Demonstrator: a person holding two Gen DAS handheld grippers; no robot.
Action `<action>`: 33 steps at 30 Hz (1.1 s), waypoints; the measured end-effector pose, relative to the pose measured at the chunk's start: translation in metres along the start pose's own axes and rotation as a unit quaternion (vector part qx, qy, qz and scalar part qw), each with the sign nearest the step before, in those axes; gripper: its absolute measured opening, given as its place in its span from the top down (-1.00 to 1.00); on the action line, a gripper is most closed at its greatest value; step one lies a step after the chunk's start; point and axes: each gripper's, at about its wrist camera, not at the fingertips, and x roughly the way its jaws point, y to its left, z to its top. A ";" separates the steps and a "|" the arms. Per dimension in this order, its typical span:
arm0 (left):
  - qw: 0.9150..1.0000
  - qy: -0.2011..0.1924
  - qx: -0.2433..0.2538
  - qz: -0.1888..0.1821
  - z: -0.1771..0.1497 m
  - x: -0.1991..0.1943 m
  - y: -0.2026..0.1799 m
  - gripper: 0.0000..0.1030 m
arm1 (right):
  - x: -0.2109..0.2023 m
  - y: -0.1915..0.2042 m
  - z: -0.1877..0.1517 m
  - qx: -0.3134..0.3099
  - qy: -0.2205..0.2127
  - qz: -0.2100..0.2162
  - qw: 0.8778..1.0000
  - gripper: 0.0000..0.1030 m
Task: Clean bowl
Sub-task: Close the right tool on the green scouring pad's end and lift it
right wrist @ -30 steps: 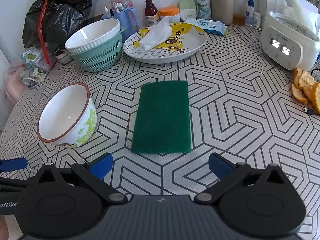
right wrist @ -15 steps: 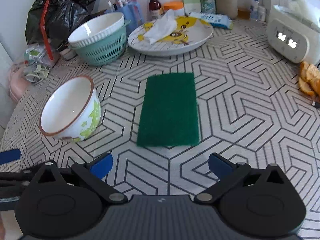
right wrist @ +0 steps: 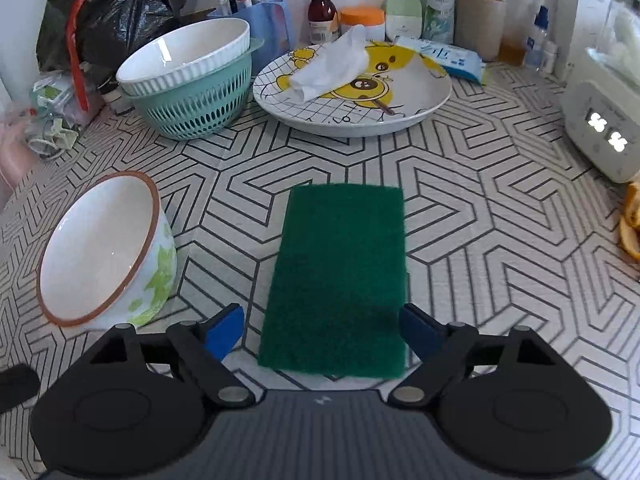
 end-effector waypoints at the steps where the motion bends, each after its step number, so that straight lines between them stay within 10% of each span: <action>1: 1.000 0.001 0.000 0.001 0.000 0.001 0.000 -1.00 | 0.001 0.000 0.002 0.001 -0.001 0.001 1.000 -0.67; 23: 1.000 0.017 0.010 0.000 -0.001 0.016 -0.006 -1.00 | 0.017 0.021 -0.002 -0.051 -0.022 -0.039 0.998 -0.66; 31: 1.000 0.017 0.009 -0.003 -0.003 0.016 -0.007 -1.00 | 0.011 0.011 -0.006 -0.039 -0.036 -0.040 0.998 -0.16; 33: 1.000 0.016 0.007 -0.004 -0.003 0.016 -0.006 -1.00 | 0.008 0.006 -0.008 -0.028 -0.046 -0.051 0.997 0.37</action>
